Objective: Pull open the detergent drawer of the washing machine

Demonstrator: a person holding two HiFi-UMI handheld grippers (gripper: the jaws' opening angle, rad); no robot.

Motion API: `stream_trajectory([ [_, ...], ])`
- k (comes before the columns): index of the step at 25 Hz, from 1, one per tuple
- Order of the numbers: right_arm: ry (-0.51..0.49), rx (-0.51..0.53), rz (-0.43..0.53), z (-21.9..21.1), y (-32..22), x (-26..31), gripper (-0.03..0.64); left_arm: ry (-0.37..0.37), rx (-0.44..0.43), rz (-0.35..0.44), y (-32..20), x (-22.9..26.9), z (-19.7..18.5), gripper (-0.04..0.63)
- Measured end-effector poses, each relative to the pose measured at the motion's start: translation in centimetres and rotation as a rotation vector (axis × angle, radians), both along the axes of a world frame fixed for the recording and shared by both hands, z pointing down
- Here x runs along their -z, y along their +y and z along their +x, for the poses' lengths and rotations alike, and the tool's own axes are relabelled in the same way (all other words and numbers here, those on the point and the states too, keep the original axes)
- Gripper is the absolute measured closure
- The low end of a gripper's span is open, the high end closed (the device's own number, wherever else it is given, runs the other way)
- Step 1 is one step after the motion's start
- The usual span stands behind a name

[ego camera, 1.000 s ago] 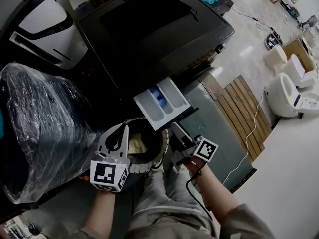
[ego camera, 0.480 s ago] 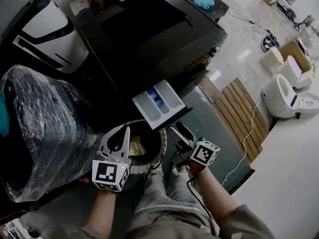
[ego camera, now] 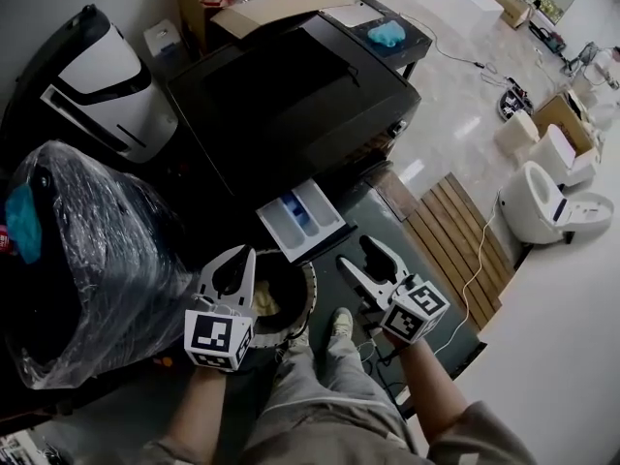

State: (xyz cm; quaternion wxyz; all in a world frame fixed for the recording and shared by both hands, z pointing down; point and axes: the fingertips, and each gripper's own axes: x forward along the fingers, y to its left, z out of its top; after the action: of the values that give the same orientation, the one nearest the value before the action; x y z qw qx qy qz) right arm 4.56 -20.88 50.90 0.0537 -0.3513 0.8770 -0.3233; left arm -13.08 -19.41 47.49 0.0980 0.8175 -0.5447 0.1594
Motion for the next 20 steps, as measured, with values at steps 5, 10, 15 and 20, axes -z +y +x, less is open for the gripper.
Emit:
stream_trajectory([
  [5, 0.081, -0.019, 0.160, 1.3, -0.5, 6.2, 0.407, -0.006, -0.002, 0.032, -0.1, 3.0, 1.0, 0.580],
  [10, 0.168, -0.015, 0.310, 1.9, -0.5, 12.2, 0.485, 0.014, -0.008, 0.049, -0.2, 6.9, 2.1, 0.580],
  [15, 0.261, -0.021, 0.421, 3.0, 0.3, 16.7, 0.525, -0.006, -0.029, 0.109, 0.2, 10.6, 3.1, 0.580],
  [20, 0.309, -0.050, 0.510, 3.8, 1.4, 21.7, 0.555, -0.014, -0.051, 0.172, 1.0, 14.5, 3.8, 0.580],
])
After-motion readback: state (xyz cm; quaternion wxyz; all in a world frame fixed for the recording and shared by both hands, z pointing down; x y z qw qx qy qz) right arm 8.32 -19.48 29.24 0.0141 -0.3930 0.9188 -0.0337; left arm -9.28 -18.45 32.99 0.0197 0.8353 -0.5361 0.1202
